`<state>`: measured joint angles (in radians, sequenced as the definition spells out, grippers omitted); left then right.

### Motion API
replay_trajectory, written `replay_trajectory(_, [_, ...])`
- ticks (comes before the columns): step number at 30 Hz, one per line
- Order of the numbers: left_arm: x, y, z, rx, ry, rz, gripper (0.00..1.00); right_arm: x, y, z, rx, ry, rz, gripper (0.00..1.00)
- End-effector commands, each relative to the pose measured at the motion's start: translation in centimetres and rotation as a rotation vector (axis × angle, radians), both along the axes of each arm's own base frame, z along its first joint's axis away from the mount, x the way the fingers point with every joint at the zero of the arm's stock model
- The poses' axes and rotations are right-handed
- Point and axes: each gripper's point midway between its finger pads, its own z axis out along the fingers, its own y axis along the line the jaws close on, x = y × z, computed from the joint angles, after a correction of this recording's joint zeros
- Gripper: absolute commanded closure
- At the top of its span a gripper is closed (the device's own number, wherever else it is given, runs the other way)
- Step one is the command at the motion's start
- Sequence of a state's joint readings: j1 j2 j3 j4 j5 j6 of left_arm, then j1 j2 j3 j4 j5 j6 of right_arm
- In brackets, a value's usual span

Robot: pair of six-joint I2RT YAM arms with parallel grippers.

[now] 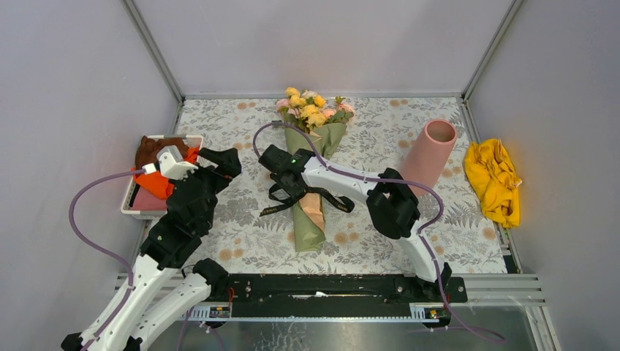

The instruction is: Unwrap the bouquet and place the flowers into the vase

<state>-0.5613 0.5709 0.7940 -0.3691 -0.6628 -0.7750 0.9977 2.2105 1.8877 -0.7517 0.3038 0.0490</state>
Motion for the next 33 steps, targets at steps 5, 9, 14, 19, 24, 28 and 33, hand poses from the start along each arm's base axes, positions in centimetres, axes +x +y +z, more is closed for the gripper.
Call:
replay_trajectory(5, [-0.4, 1.0, 0.0, 0.025, -0.004, 0.033, 0.01, 0.6, 0.7, 1.7, 0.008, -0.051, 0.004, 0.66])
replay_trajectory(9, [-0.4, 1.0, -0.2, 0.031, 0.001, 0.033, 0.01, 0.8, 1.0, 2.8, 0.034, -0.068, -0.004, 0.67])
replay_trajectory(14, [-0.3, 0.9, -0.5, 0.043, 0.012, 0.032, 0.01, 1.1, 1.3, 4.2, 0.066, -0.091, -0.009, 0.64])
replay_trajectory(19, [-0.1, 0.7, -1.0, 0.049, 0.023, 0.027, 0.01, 0.9, 1.6, 3.8, 0.070, -0.077, 0.000, 0.80])
replay_trajectory(24, [-0.2, 0.8, -1.2, 0.057, 0.027, 0.027, 0.01, 0.9, 1.5, 3.3, 0.057, -0.067, -0.005, 0.96])
replay_trajectory(28, [-0.2, 0.9, -1.4, 0.056, 0.029, 0.032, 0.01, 1.1, 1.8, 3.9, 0.077, -0.083, -0.011, 0.96])
replay_trajectory(33, [-0.3, 1.3, -1.7, 0.055, 0.041, 0.056, 0.01, 1.8, 2.3, 7.2, 0.159, -0.143, -0.039, 0.99])
